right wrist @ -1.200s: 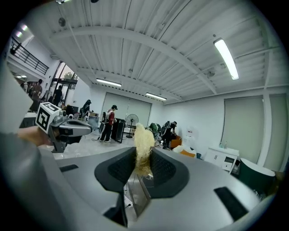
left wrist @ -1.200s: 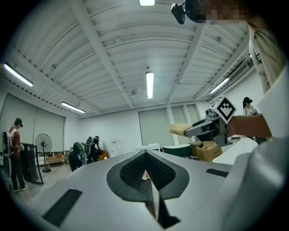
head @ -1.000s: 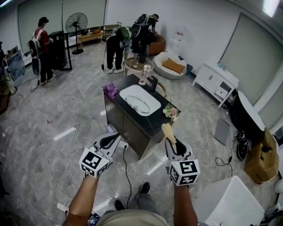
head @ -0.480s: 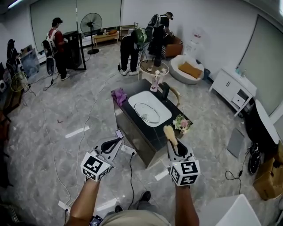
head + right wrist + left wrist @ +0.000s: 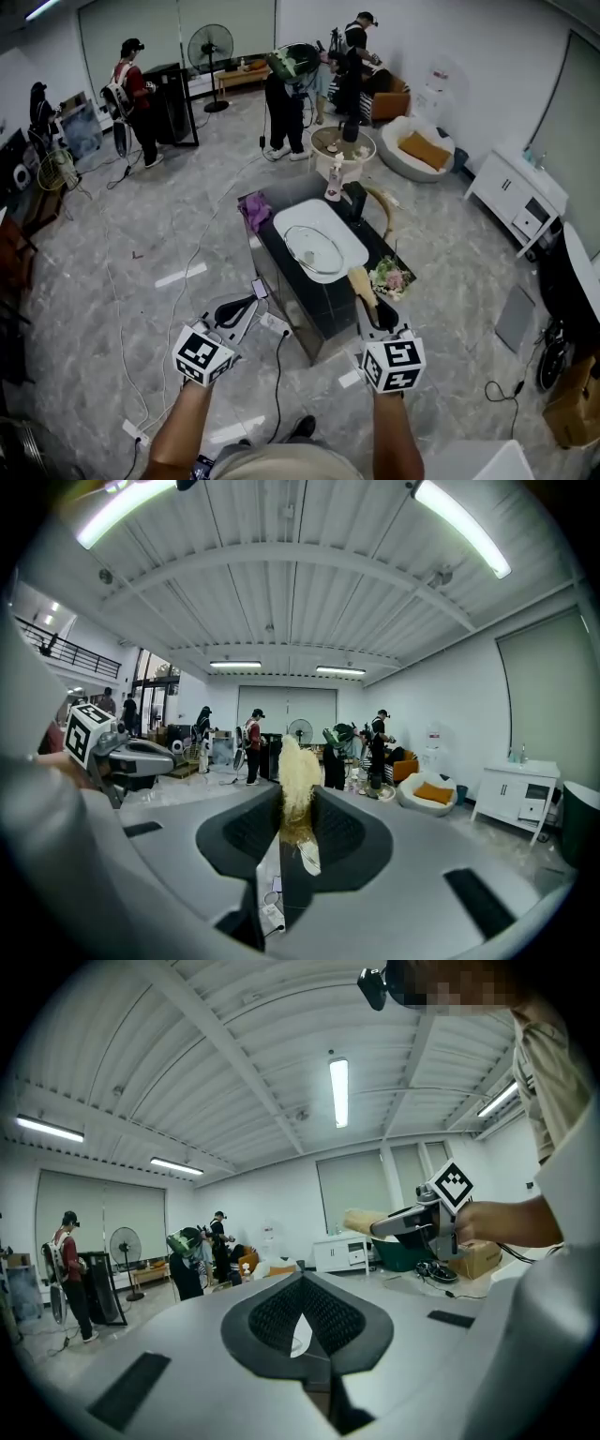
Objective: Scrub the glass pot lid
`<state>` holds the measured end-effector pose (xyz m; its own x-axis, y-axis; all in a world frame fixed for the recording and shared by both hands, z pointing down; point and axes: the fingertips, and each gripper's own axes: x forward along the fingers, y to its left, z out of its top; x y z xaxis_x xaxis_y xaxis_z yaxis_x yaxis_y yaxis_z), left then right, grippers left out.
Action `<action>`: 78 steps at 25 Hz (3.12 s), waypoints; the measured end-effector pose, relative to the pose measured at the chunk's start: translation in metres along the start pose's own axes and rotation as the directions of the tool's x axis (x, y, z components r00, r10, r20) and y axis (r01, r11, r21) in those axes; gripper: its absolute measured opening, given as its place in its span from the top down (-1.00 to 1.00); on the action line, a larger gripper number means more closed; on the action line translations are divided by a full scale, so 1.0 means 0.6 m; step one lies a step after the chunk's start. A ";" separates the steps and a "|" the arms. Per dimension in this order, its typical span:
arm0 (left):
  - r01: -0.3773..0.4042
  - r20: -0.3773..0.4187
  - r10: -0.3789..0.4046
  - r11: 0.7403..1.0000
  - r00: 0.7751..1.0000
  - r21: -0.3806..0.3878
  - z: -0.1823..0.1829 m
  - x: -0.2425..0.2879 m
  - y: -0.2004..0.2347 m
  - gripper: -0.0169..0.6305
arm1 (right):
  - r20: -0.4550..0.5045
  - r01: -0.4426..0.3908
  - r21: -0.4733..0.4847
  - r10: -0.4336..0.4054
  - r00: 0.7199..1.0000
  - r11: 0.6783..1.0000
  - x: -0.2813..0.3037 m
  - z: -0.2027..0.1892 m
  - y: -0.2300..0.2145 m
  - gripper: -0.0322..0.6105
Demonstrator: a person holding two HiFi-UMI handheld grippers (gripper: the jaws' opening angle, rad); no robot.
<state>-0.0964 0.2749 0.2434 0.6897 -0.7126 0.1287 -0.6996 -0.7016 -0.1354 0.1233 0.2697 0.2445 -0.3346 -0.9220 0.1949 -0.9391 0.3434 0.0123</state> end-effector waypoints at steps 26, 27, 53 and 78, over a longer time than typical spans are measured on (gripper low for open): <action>0.234 0.004 -0.234 0.972 0.972 -0.023 -0.044 0.341 0.074 0.91 | -0.091 0.167 0.023 -0.164 0.982 0.986 0.140 -0.043 -0.171 0.57; 0.252 0.002 -0.252 0.967 0.968 -0.025 -0.050 0.355 0.084 0.91 | -0.098 0.181 0.026 -0.178 0.979 0.983 0.154 -0.044 -0.173 0.57; 0.409 -0.004 -0.412 0.906 0.911 -0.108 -0.166 0.567 0.337 0.91 | -0.234 0.280 -0.006 -0.274 0.933 0.960 0.467 -0.060 -0.167 0.57; 0.067 -0.361 -0.113 0.988 0.926 -0.137 -0.418 0.683 0.375 0.91 | -0.452 -0.162 0.067 0.175 0.875 0.984 0.749 -0.256 -0.262 0.57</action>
<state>-0.0179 -0.1756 0.5121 0.6499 -0.5819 0.4890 -0.6711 -0.7413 0.0099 0.1329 -0.1709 0.4810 -0.4219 -0.6656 0.6156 -0.8754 0.4758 -0.0855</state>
